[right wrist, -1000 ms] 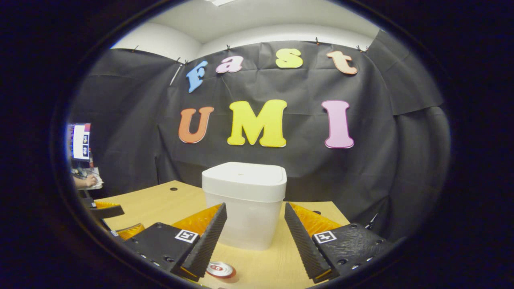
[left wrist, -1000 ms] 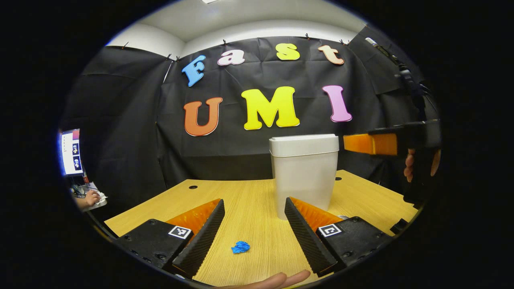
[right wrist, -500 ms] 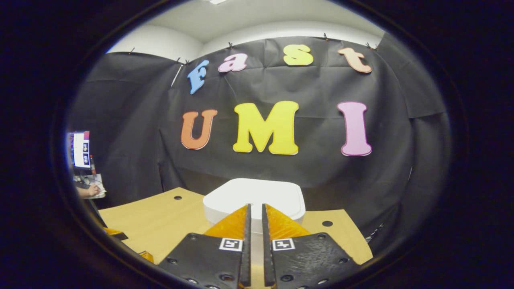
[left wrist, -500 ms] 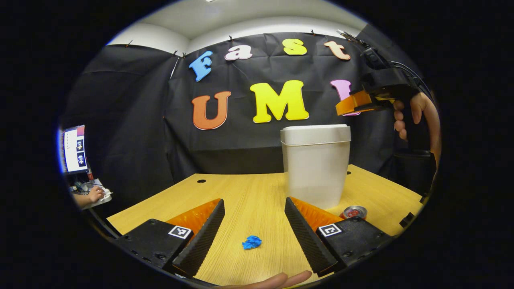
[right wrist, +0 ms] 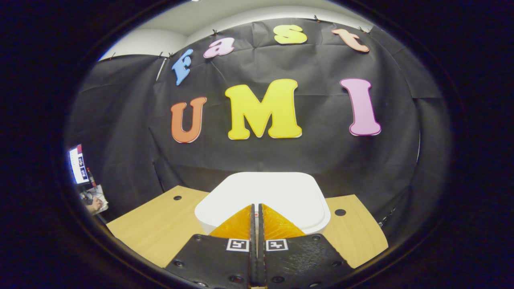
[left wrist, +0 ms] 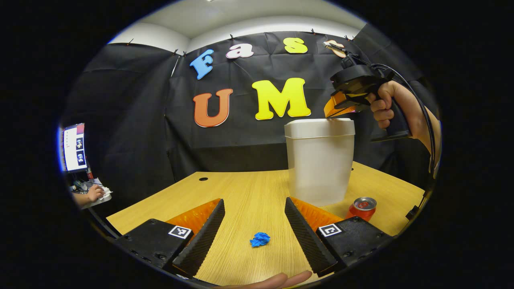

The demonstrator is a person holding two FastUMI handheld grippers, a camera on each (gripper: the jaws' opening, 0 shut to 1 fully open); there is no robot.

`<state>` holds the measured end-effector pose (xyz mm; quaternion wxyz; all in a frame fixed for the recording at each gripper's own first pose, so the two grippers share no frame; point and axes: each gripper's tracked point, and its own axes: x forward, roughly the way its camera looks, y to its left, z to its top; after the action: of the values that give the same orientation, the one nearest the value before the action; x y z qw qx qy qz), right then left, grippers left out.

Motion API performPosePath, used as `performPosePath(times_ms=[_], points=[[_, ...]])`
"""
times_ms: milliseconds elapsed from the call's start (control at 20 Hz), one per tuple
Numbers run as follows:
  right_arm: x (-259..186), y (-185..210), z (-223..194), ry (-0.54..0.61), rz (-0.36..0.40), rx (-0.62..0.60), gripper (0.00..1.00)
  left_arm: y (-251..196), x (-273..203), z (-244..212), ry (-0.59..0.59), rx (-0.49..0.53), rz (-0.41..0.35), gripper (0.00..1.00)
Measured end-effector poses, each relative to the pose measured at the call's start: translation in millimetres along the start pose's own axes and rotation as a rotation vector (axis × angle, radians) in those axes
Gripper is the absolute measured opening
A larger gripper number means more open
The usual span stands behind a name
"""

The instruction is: Press the lid of the desktop garbage bin to open it, pick up the crumpled paper on the desktop and throw it into the bin, then pick up the pop can on the desktop and drop it into the bin, and finally close the garbage bin lid.

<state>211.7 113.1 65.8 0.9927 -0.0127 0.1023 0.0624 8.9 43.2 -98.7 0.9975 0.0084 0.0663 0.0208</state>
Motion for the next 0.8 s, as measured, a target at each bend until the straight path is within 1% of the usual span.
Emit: performPosePath(times_ms=[100,300,450,550,650,700,800], points=[[3.7,1.7,-6.8,0.019,0.012,0.003,0.01,0.1,0.6,-5.4,0.016,-0.011,-0.006,0.99],[3.6,-0.4,-12.7,0.051,0.022,-0.008,0.01,2.6,3.3,-9.3,0.032,-0.031,0.005,0.99],[-1.2,-1.2,-12.9,0.027,0.014,-0.050,0.01,-4.7,3.4,-8.9,0.026,-0.032,-0.011,0.99],[-8.1,-2.2,-11.2,0.007,0.013,-0.037,0.02,-8.7,4.3,-9.4,0.026,-0.020,-0.022,0.99],[-31.5,-8.3,15.5,-0.080,0.017,0.059,0.01,-10.0,2.9,-8.0,0.011,-0.014,-0.032,0.99],[-43.6,-8.2,31.6,-0.133,0.018,0.061,0.00,-10.9,3.3,-7.2,0.003,-0.019,-0.039,0.99],[-72.1,-2.8,47.3,-0.208,0.003,0.012,0.01,-10.5,5.3,-7.4,0.003,-0.024,-0.041,0.99]])
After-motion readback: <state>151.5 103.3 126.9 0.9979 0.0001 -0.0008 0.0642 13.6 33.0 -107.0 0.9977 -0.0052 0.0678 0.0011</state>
